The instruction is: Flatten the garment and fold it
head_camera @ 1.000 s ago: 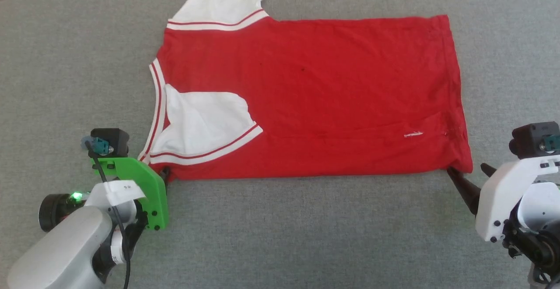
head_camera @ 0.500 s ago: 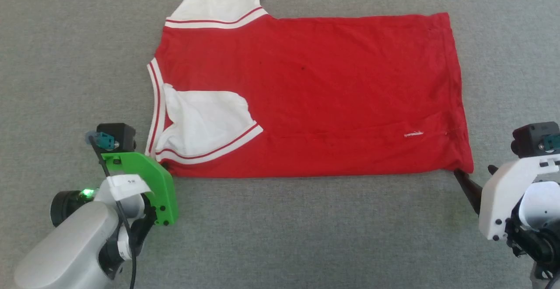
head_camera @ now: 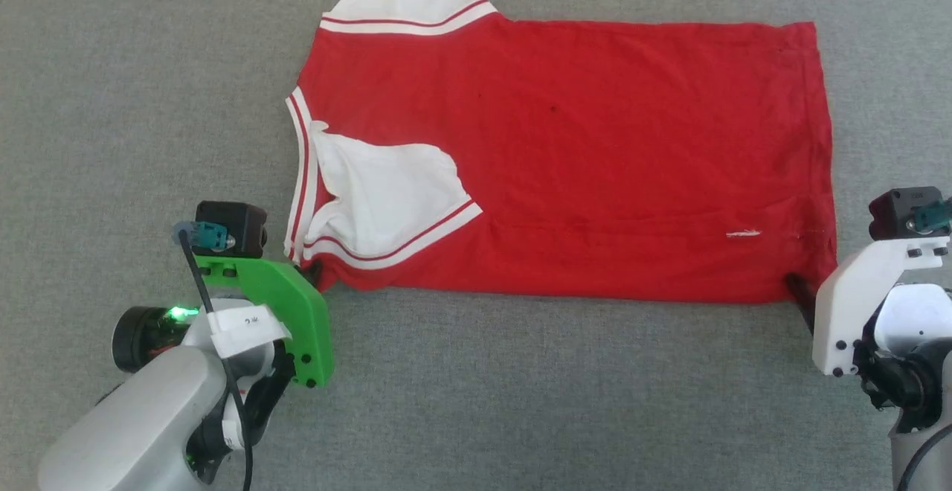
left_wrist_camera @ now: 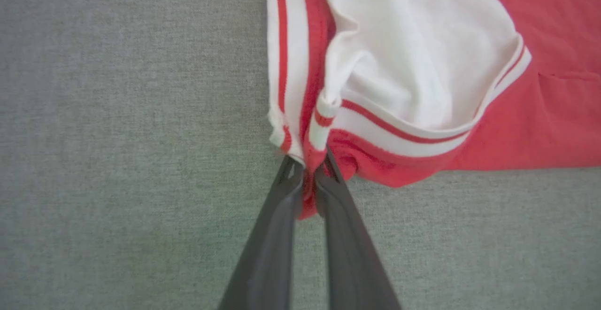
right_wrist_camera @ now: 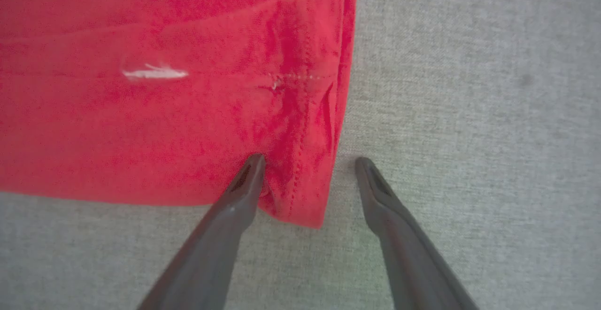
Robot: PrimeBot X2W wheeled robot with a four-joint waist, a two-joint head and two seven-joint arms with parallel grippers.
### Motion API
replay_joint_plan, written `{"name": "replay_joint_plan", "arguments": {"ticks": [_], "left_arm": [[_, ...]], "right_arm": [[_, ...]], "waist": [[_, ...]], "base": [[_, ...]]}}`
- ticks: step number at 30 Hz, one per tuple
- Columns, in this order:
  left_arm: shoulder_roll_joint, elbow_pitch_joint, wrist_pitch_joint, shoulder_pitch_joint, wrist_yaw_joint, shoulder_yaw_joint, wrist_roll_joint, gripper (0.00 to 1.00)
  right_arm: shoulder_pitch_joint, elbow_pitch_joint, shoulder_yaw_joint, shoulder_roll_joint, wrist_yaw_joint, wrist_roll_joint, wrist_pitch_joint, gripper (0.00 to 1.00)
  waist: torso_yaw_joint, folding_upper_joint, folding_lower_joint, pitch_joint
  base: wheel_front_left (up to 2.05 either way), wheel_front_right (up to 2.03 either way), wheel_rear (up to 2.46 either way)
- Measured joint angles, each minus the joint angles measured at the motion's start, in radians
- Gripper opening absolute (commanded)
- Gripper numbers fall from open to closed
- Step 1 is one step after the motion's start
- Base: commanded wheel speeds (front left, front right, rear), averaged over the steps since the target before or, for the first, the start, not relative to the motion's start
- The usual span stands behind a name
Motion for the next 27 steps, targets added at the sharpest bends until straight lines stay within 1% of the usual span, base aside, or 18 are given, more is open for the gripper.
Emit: {"name": "replay_joint_plan", "arguments": {"ticks": [3,4,5,6,12,15,18,21,27], "left_arm": [[0.0,0.0,0.0,-0.003,0.006,-0.002,0.008,0.0],[-0.001,0.001,0.0,-0.003,0.006,-0.002,0.008,0.0],[-0.001,0.003,0.0,-0.003,0.006,-0.002,0.008,0.0],[-0.001,0.006,0.0,-0.003,0.006,-0.002,0.008,0.0],[0.002,0.03,0.002,-0.002,0.004,-0.004,0.005,0.0],[0.012,0.043,0.002,0.001,-0.007,-0.004,0.004,0.0],[0.025,0.046,0.009,0.008,-0.013,-0.004,0.002,0.0],[0.043,0.041,0.018,0.027,-0.019,-0.006,-0.006,0.0],[0.086,0.005,0.069,0.089,-0.03,-0.031,-0.052,0.0]], "right_arm": [[-0.002,0.002,0.011,0.005,0.0,0.009,0.013,1.0],[-0.003,0.0,0.019,0.003,0.0,0.017,0.026,0.42],[-0.003,-0.004,0.027,-0.005,0.0,0.023,0.035,0.07],[-0.003,-0.009,0.038,-0.016,-0.001,0.031,0.045,0.0],[-0.001,-0.013,0.061,-0.03,0.0,0.064,0.055,0.0],[0.006,-0.01,0.069,-0.052,0.0,0.083,0.058,0.0],[0.02,-0.01,0.083,-0.089,0.0,0.112,0.073,0.0],[0.032,-0.022,0.089,-0.141,0.0,0.15,0.089,0.0],[0.09,-0.066,0.105,-0.203,0.0,0.21,0.126,0.0]], "waist": [[0.004,-0.0001,0.0,0.014],[0.005,0.0,0.0,0.018],[0.005,0.0,0.0,0.02],[0.005,0.0,0.0,0.022],[-0.002,0.0,0.0,0.006],[-0.007,0.0,0.0,-0.016],[-0.011,0.0,0.0,-0.044],[-0.015,0.0,0.0,-0.077],[-0.024,0.0,0.0,-0.139]], "base": [[0.0,0.0,0.0],[0.0,0.0,0.0],[0.0,0.0,0.0],[0.0,0.0,0.0],[0.0,0.0,0.0],[0.0,0.0,0.0],[0.0,0.0,0.0],[0.0,0.0,0.0],[0.0,0.0,0.0]]}}
